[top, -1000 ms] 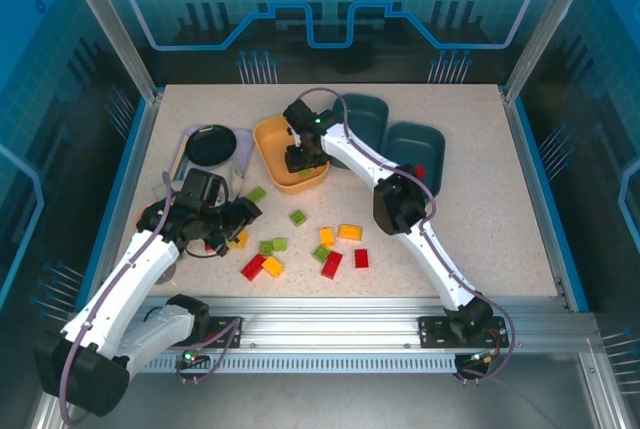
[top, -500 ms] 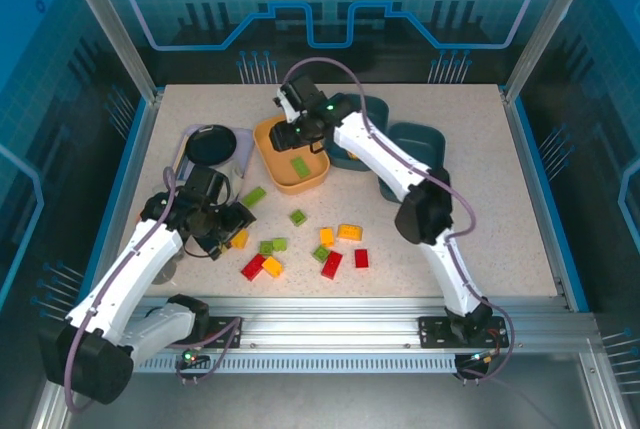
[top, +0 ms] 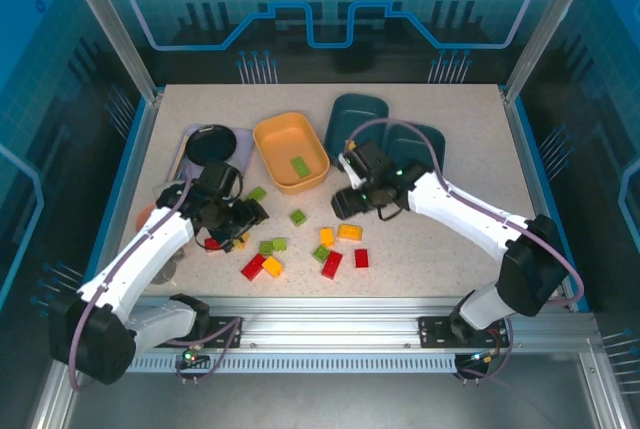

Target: Sort the legos into containers by color

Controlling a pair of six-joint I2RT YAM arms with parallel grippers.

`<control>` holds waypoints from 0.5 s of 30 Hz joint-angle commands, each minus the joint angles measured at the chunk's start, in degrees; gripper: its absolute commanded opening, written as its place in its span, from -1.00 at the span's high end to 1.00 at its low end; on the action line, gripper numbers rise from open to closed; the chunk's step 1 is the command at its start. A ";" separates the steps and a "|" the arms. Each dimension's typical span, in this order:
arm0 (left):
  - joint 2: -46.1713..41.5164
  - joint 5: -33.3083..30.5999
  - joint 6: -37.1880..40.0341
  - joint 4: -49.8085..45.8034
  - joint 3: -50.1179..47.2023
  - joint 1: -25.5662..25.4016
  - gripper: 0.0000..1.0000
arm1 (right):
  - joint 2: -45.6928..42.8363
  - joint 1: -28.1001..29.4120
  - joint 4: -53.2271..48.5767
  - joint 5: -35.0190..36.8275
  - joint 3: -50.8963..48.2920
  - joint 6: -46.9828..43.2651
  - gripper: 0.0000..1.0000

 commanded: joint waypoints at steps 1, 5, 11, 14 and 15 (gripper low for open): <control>3.02 1.35 2.17 2.16 2.06 -3.31 -0.40 | -1.59 -0.10 -2.34 -1.22 -5.25 -2.07 -0.43; 5.36 1.30 0.86 4.98 1.49 -4.90 -0.40 | 4.74 1.45 -4.00 1.39 -5.12 -6.91 -0.47; 6.60 0.54 1.41 5.83 2.49 -5.38 -0.40 | 14.78 1.53 -3.88 4.01 -0.04 -12.75 -0.52; 6.38 0.49 1.41 5.77 2.63 -5.47 -0.40 | 18.45 1.71 -3.63 3.79 1.81 -14.29 -0.52; 6.14 0.29 1.28 5.76 2.56 -5.45 -0.40 | 19.52 1.65 -3.42 4.26 2.27 -14.37 -0.52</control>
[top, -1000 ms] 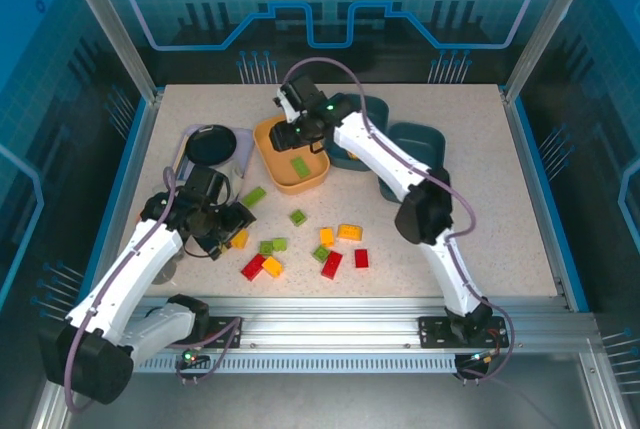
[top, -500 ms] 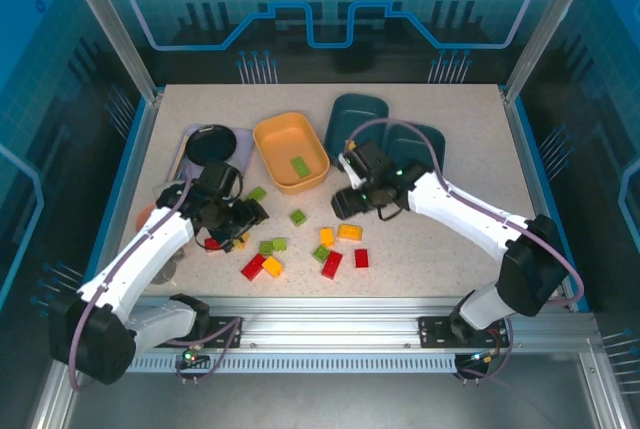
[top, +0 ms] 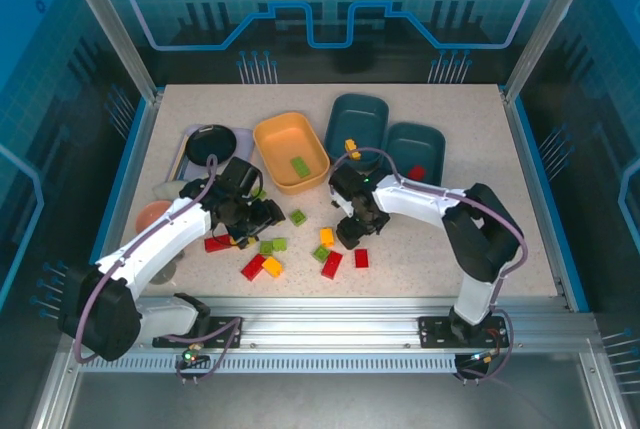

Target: Sort the legos into containers by color

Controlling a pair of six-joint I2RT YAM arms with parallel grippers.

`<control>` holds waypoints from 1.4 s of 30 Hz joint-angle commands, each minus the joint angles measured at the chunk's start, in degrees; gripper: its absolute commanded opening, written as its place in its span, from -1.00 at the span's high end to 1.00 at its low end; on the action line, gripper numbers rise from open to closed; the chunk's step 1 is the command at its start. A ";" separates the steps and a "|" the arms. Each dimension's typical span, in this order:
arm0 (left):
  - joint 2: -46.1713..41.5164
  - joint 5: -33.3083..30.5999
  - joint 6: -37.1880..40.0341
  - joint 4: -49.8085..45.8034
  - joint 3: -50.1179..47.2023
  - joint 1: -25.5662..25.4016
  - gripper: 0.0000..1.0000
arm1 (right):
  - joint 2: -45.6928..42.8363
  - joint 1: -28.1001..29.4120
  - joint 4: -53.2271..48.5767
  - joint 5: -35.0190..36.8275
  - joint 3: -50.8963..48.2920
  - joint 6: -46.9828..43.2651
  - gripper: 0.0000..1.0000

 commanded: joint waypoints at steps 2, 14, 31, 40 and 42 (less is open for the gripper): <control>-0.68 0.02 0.76 0.33 1.54 -0.57 -0.40 | 3.35 0.63 0.09 1.30 3.40 -3.65 -0.52; -5.14 4.07 -0.68 6.28 -3.02 -0.64 -0.43 | 11.12 -0.36 -0.35 1.71 9.77 -2.53 -0.09; 1.98 4.42 -0.16 14.19 7.33 0.12 -0.44 | 3.96 -11.43 -4.90 1.05 25.98 12.49 0.44; 13.34 5.31 0.38 17.17 17.56 3.18 -0.42 | 23.70 -17.40 -10.68 0.66 55.82 14.70 0.50; 14.73 5.29 0.63 17.33 18.98 3.50 -0.43 | 26.98 -18.21 -11.98 0.80 60.16 15.32 0.50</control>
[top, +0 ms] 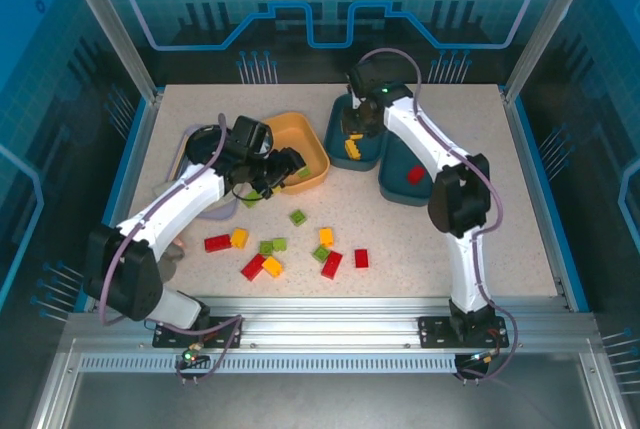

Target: Sort the legos into containers by color

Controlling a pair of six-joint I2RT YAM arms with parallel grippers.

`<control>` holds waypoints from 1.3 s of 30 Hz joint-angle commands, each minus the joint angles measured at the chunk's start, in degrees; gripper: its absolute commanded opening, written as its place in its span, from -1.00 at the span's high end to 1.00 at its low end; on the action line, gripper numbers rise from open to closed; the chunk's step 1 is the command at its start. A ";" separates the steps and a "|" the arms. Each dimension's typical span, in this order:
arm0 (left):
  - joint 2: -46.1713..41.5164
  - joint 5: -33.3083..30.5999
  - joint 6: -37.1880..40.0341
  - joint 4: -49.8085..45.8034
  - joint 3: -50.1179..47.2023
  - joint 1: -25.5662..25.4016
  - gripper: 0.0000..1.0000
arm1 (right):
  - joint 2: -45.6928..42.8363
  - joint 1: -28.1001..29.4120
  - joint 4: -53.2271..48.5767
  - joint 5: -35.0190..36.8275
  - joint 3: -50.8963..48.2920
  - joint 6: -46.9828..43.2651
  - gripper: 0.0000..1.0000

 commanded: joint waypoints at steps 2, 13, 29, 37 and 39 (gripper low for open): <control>2.36 1.16 0.89 1.60 3.88 0.76 -0.43 | 7.36 -2.14 -5.98 -0.51 9.01 3.06 0.50; 4.49 1.71 0.90 1.86 4.54 0.76 -0.43 | 25.35 -6.65 -9.39 -6.93 29.52 5.93 0.26; -4.58 3.76 7.52 -8.17 -0.83 0.59 -0.43 | -16.49 3.17 2.31 -3.29 -15.10 3.14 -0.28; -10.38 12.49 20.13 -14.76 -8.46 -2.78 -0.44 | -36.66 16.03 0.83 -4.54 -53.34 5.97 -0.49; -11.63 12.39 20.62 -15.74 -10.96 -3.59 -0.44 | -37.43 17.53 2.46 -9.44 -58.20 6.64 -0.54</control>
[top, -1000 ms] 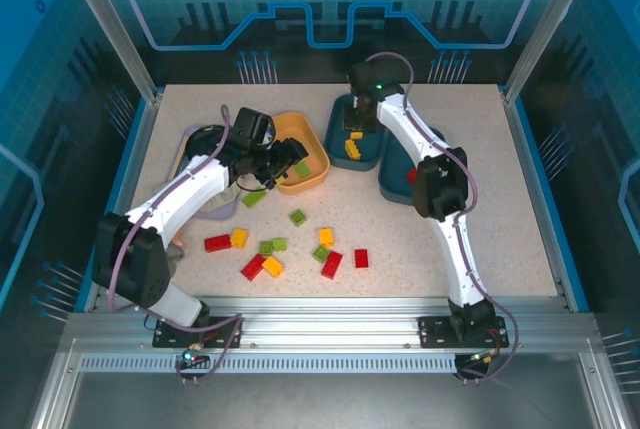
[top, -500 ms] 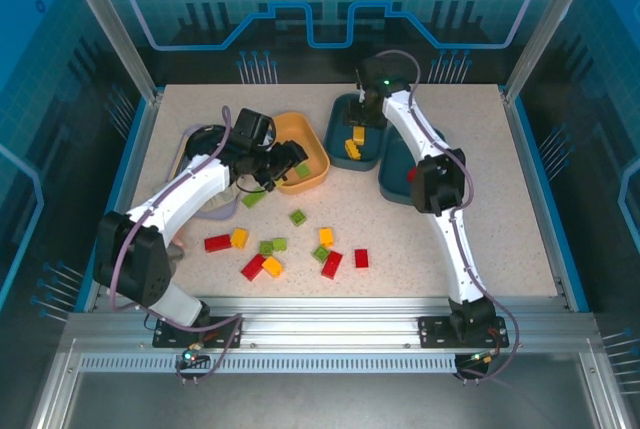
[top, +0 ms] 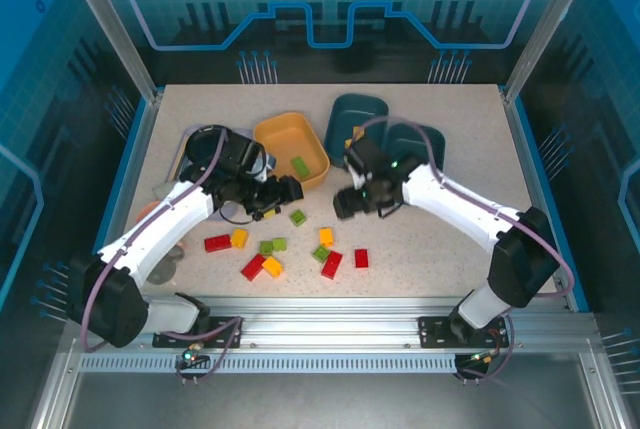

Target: Sort the legos into containers by color

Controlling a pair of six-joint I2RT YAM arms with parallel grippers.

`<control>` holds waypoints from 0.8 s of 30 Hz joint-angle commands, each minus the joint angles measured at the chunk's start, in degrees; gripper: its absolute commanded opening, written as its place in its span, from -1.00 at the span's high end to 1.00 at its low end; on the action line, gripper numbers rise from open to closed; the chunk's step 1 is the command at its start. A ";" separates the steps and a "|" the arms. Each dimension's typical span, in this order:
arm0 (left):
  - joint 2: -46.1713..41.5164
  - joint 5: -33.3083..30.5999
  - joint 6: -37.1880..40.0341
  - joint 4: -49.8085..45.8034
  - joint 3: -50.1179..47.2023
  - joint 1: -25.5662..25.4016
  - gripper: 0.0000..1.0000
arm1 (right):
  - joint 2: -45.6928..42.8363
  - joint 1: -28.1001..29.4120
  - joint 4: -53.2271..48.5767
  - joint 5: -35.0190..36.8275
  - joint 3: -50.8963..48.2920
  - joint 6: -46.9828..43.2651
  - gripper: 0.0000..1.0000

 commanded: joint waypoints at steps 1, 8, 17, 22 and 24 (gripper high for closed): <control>-2.42 3.59 4.81 -4.81 -4.23 -1.18 -0.44 | -0.04 1.84 0.44 -5.16 -6.67 1.95 -0.55; -3.34 4.54 3.71 -2.23 -8.37 -2.10 -0.44 | 5.77 2.33 5.17 -7.23 -10.42 4.84 -0.46; -4.37 4.12 3.00 -1.39 -8.63 -2.32 -0.44 | 10.46 1.98 5.49 -6.24 -11.21 6.61 -0.05; -5.25 3.73 1.14 -0.08 -9.13 -2.48 -0.44 | 10.35 1.97 4.36 -5.38 -10.52 6.43 0.35; -5.51 3.53 0.10 0.63 -9.17 -2.64 -0.44 | 8.57 1.68 2.74 -3.41 -9.23 6.16 0.43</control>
